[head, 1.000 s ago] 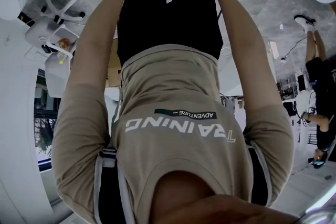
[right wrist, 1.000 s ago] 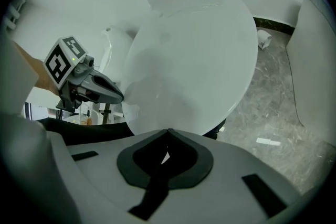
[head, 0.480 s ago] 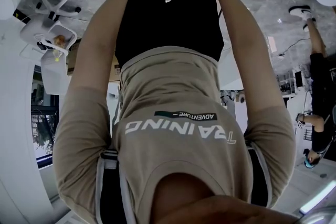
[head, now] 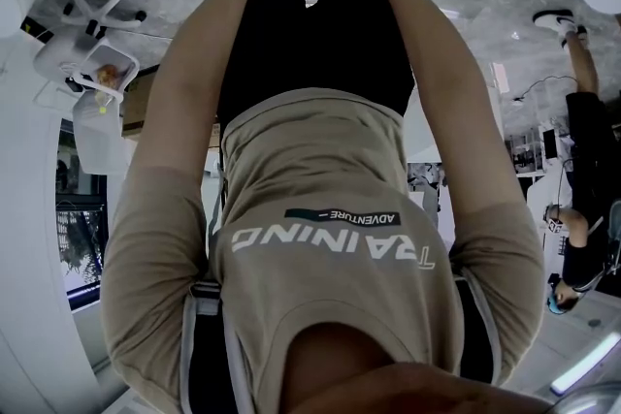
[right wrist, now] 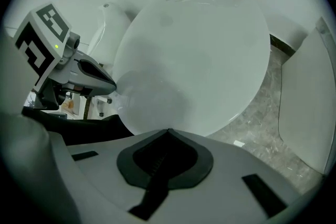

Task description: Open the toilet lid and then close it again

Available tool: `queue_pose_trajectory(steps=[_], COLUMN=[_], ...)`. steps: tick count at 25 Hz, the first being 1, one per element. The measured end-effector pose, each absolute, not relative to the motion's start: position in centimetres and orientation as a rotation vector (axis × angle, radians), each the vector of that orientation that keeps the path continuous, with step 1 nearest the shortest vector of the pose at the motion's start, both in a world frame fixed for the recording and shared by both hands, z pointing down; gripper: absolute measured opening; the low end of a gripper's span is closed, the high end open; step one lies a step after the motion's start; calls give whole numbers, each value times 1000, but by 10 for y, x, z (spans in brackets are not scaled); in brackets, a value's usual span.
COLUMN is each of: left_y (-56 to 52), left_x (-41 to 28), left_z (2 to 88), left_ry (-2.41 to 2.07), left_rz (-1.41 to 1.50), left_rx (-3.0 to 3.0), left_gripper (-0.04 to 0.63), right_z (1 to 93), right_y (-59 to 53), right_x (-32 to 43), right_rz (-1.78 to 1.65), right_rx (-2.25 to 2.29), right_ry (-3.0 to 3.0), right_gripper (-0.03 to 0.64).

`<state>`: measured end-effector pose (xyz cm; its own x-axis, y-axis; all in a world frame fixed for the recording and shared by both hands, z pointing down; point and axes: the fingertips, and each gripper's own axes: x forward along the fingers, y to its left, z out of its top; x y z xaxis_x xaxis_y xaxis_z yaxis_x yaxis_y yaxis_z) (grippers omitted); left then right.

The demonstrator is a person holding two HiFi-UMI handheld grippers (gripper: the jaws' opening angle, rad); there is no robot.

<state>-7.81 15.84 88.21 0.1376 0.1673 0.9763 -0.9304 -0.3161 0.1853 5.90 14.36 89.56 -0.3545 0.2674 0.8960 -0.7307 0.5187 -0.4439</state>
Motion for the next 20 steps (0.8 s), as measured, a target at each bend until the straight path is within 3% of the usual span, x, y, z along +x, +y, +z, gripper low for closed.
queue_pose_trajectory(steps=[20], left_y=[160], left_x=[-88], left_z=[885], left_ry=[-896], left_rz=[1314], left_rx=[1446], left_gripper=[8], right_z=[892], right_y=[154], right_x=[56], right_rz=[1072], right_rx=[388], right_ry=[-1619], right_gripper=[9])
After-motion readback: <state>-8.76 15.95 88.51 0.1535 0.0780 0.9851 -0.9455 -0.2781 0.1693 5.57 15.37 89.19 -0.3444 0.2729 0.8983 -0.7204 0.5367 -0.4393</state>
